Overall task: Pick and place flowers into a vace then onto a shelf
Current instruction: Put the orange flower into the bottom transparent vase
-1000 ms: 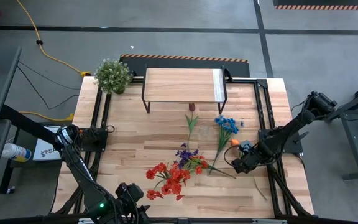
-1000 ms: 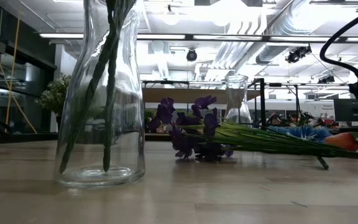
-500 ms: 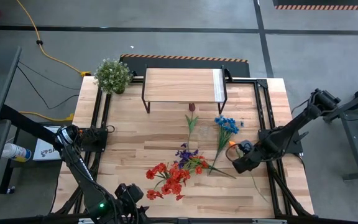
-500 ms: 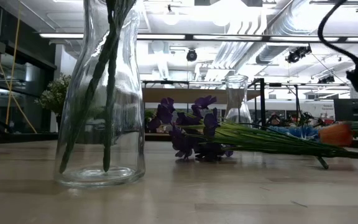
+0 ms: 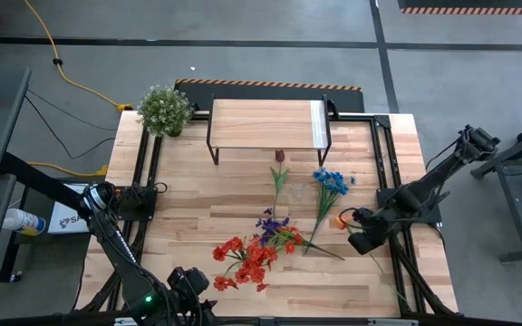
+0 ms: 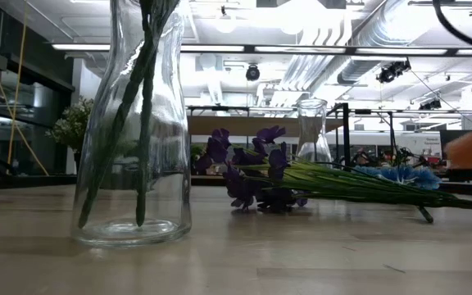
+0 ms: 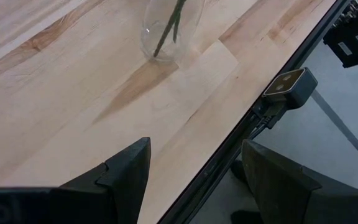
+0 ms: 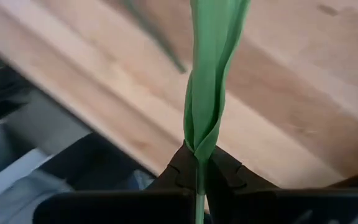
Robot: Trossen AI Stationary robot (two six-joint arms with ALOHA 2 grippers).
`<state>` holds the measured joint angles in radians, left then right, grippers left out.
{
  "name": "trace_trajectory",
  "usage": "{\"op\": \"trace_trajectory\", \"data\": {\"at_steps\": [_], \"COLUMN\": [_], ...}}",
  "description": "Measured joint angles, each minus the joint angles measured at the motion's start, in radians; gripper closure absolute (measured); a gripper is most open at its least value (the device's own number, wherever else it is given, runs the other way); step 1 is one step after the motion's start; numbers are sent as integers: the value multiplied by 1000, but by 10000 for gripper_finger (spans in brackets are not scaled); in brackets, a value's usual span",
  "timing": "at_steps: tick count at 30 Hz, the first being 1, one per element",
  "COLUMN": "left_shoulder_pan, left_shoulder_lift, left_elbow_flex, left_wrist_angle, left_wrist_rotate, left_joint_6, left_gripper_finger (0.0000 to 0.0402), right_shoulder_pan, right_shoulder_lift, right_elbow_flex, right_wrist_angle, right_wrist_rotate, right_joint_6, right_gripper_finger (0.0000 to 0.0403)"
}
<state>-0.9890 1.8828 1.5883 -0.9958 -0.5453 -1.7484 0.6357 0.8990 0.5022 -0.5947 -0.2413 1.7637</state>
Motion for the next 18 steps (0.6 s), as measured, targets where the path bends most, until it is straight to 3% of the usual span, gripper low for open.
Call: {"op": "trace_trajectory", "data": {"at_steps": [8,18], "left_shoulder_pan": [0,0], "left_shoulder_lift": [0,0], "left_elbow_flex": [0,0], "left_wrist_angle": [-2,-1], "left_wrist_rotate": [0,0], "left_joint_6": [0,0], "left_gripper_finger": [119,119], "right_shoulder_pan": [0,-1], "right_shoulder_lift": [-71,-95], "right_elbow_flex": [2,2], "right_wrist_angle": [209,574], "right_wrist_rotate": [119,407], "right_joint_6": [8,-142], "right_gripper_finger": [399,400]}}
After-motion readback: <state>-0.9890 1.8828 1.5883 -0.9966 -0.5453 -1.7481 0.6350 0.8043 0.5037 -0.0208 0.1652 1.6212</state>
